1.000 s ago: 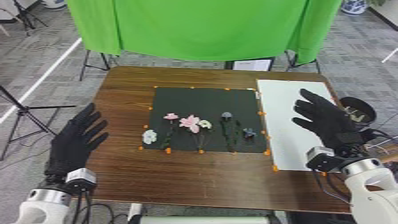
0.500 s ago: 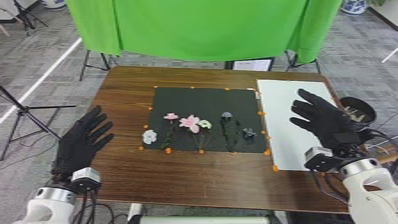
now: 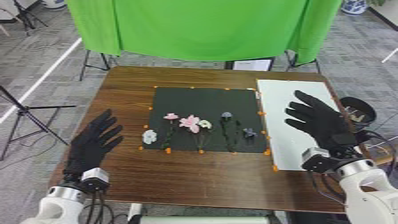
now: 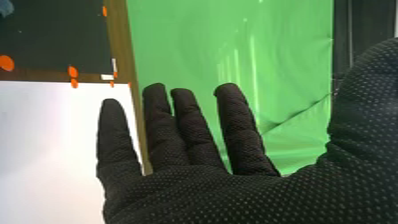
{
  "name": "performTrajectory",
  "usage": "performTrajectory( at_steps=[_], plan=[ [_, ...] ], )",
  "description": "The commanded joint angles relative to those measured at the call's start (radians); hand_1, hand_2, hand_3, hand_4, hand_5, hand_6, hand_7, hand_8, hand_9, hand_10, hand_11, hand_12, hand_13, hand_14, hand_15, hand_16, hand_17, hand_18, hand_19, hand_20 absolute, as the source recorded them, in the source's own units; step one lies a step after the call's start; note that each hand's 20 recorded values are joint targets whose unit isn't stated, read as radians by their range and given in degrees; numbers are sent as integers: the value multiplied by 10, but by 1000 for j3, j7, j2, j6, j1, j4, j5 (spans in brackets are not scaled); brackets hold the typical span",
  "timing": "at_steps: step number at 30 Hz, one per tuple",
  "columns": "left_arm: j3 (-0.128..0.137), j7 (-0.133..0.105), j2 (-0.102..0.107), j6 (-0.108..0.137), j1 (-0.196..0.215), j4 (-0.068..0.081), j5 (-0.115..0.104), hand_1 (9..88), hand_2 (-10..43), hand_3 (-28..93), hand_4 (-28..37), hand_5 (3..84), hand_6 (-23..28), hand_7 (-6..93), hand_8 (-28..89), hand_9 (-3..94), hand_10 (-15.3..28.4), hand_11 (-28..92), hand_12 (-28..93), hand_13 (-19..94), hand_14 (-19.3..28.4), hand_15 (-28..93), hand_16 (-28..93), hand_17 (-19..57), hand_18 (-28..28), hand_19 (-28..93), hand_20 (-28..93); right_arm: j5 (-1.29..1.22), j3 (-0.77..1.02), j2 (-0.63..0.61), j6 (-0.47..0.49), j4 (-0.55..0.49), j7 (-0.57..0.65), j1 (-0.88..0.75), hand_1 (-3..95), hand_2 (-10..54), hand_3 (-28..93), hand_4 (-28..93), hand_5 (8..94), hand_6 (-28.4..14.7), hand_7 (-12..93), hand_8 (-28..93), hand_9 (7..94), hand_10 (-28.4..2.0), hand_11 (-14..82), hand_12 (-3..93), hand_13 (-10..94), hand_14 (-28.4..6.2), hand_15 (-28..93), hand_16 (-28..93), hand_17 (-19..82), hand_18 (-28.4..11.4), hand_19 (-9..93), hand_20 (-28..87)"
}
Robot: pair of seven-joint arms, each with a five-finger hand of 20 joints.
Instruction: Arrange flowers
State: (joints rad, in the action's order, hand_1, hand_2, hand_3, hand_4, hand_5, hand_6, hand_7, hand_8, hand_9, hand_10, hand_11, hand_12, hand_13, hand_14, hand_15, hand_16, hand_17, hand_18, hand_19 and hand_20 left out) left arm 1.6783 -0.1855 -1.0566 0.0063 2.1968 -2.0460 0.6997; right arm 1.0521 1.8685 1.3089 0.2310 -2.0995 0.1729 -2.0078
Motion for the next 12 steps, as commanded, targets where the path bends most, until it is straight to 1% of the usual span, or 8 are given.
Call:
performTrajectory(
  at_steps=[1,2,3,5,6,9,10,12],
  plan=[
    [-7,13,-18,-3,13,3,6,229,-55,707,-283,250,43,197,-110,174,109,200,177,133,147,261,22,-126,210,380,90,4,-13,25,16,0,2,-15,118,-60,839,-280,299,-22,189,-110,310,-129,64,237,273,-109,27,395,4,-209,368,184],
    [-16,13,-15,2,-3,7,4,230,-54,706,-283,250,43,198,-111,174,109,200,176,133,147,262,21,-126,209,381,90,6,-9,19,15,-1,2,-15,119,-59,839,-280,299,-22,190,-111,310,-130,64,237,271,-109,26,394,5,-209,367,184],
    [-31,-3,-8,4,-23,16,1,232,-52,706,-283,250,43,198,-111,175,109,200,176,133,147,263,21,-126,210,381,90,2,-12,10,2,3,0,-7,120,-59,838,-281,299,-22,190,-111,310,-129,64,236,271,-108,26,393,6,-208,366,183],
    [-38,6,-2,-11,-44,18,7,234,-51,705,-283,250,43,199,-111,176,111,201,175,134,147,265,20,-126,210,382,90,-23,-9,16,-13,-1,15,-20,120,-58,839,-281,300,-22,189,-112,310,-129,63,234,271,-108,26,390,9,-207,366,183],
    [-38,3,-7,-13,-42,14,13,235,-50,705,-283,250,43,199,-111,176,111,201,175,135,147,266,20,-125,210,383,90,-32,-14,19,-18,1,18,-20,120,-58,839,-281,300,-22,190,-112,310,-129,63,234,271,-108,26,389,10,-207,367,184],
    [-23,-2,-33,-9,-9,5,4,235,-49,706,-283,250,43,201,-112,175,110,203,175,135,148,270,18,-125,210,384,91,-35,-34,30,-24,4,20,-14,120,-57,839,-280,300,-22,195,-113,311,-129,66,234,273,-110,29,388,10,-207,372,187],
    [-19,-9,-32,12,6,-3,-3,235,-48,706,-283,250,43,201,-112,175,111,203,174,135,148,271,17,-125,210,384,91,-31,-36,35,-12,5,24,-12,120,-57,839,-280,301,-22,196,-113,311,-129,66,234,272,-110,29,387,9,-207,371,186],
    [-7,-12,-27,27,20,-10,-17,236,-48,706,-283,251,43,200,-113,176,111,203,173,135,148,272,15,-124,210,384,90,-26,-41,33,-10,3,27,-8,120,-57,839,-279,301,-23,196,-114,311,-129,67,233,270,-109,28,386,6,-209,368,185]
  ],
)
